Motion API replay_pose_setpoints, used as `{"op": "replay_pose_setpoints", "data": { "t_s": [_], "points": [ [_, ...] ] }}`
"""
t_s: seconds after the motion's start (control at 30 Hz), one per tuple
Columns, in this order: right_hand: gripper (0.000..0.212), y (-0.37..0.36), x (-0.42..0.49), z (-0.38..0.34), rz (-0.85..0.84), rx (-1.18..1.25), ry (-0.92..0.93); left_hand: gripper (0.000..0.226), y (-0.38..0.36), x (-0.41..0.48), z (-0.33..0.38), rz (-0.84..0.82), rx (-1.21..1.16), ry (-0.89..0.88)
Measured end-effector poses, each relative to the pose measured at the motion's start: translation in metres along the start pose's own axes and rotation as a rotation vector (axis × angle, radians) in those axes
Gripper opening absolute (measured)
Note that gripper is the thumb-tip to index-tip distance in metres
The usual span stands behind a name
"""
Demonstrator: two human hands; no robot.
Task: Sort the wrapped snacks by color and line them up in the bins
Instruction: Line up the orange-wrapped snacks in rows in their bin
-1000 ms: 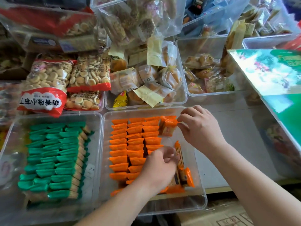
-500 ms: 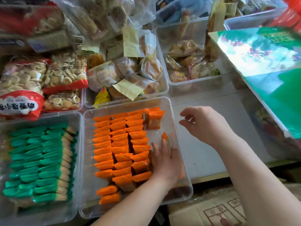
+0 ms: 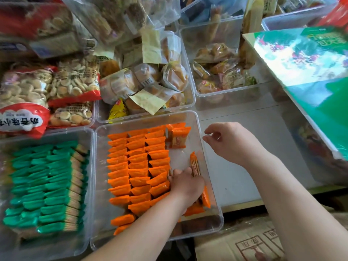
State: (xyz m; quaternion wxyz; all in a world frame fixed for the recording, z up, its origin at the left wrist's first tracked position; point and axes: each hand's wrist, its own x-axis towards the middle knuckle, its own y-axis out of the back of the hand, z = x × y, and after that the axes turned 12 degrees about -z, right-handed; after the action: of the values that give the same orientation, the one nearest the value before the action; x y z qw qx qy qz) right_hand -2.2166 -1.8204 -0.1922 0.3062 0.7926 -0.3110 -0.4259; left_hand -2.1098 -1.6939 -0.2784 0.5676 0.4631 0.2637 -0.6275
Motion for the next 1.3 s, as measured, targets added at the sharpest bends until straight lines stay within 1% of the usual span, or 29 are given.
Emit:
{"op": "replay_pose_setpoints", "data": {
  "t_s": [0.07, 0.17, 0.27, 0.4, 0.47, 0.53, 0.57, 0.63, 0.67, 0.7, 0.77, 0.8, 0.87, 1.0, 1.07, 1.17, 1.23, 1.27, 1.3],
  "points": [
    [0.025, 0.001, -0.002, -0.003, -0.010, 0.000, -0.001, 0.050, 0.004, -0.008, 0.008, -0.040, 0.026, 0.005],
    [0.026, 0.003, -0.013, -0.009, -0.017, -0.003, 0.017, 0.055, 0.007, -0.005, 0.009, -0.042, 0.010, -0.005],
    [0.026, 0.008, -0.026, -0.015, -0.086, -0.072, 0.017, 0.048, 0.007, -0.010, 0.009, -0.001, 0.029, -0.011],
    [0.027, 0.019, -0.044, -0.022, -0.165, -0.129, 0.004, 0.040, 0.002, -0.022, 0.010, 0.014, 0.097, -0.080],
    [0.025, 0.017, -0.052, -0.021, -0.192, -0.118, -0.013, 0.039, 0.000, -0.030, 0.017, 0.002, 0.144, -0.118],
    [0.023, 0.009, -0.058, -0.019, -0.162, -0.057, -0.034, 0.039, -0.005, -0.040, 0.024, -0.026, 0.192, -0.161],
    [0.024, 0.005, -0.059, -0.017, -0.123, -0.007, -0.063, 0.039, -0.007, -0.043, 0.027, -0.041, 0.217, -0.187],
    [0.038, -0.003, -0.060, -0.014, -0.079, 0.053, -0.196, 0.044, -0.008, -0.046, 0.027, -0.084, 0.262, -0.210],
    [0.044, -0.008, -0.060, -0.012, -0.105, 0.054, -0.272, 0.048, -0.007, -0.046, 0.025, -0.104, 0.290, -0.212],
    [0.045, -0.013, -0.061, -0.012, -0.157, 0.076, -0.328, 0.054, -0.006, -0.046, 0.023, -0.114, 0.326, -0.220],
    [0.037, -0.021, -0.064, -0.011, -0.270, 0.185, -0.378, 0.064, -0.002, -0.044, 0.020, -0.125, 0.385, -0.243],
    [0.036, -0.023, -0.066, -0.011, -0.302, 0.214, -0.377, 0.067, 0.000, -0.043, 0.019, -0.129, 0.405, -0.248],
    [0.042, -0.024, -0.066, -0.011, -0.324, 0.187, -0.355, 0.070, 0.002, -0.040, 0.018, -0.134, 0.431, -0.262],
    [0.051, -0.023, -0.064, -0.017, -0.315, 0.201, -0.335, 0.070, 0.006, -0.036, 0.017, -0.110, 0.440, -0.271],
    [0.054, -0.026, -0.065, -0.022, -0.317, 0.246, -0.310, 0.069, 0.009, -0.034, 0.014, -0.123, 0.397, -0.258],
    [0.052, -0.033, -0.067, -0.028, -0.338, 0.322, -0.267, 0.064, 0.014, -0.032, 0.009, -0.083, 0.301, -0.257],
    [0.049, -0.035, -0.069, -0.027, -0.351, 0.326, -0.228, 0.071, 0.016, -0.029, 0.004, -0.080, 0.266, -0.229],
    [0.054, -0.036, -0.070, -0.025, -0.363, 0.307, -0.208, 0.079, 0.016, -0.029, 0.003, -0.097, 0.231, -0.226],
    [0.063, -0.036, -0.071, -0.023, -0.372, 0.275, -0.185, 0.089, 0.015, -0.026, 0.002, -0.114, 0.183, -0.236]
  ]
}}
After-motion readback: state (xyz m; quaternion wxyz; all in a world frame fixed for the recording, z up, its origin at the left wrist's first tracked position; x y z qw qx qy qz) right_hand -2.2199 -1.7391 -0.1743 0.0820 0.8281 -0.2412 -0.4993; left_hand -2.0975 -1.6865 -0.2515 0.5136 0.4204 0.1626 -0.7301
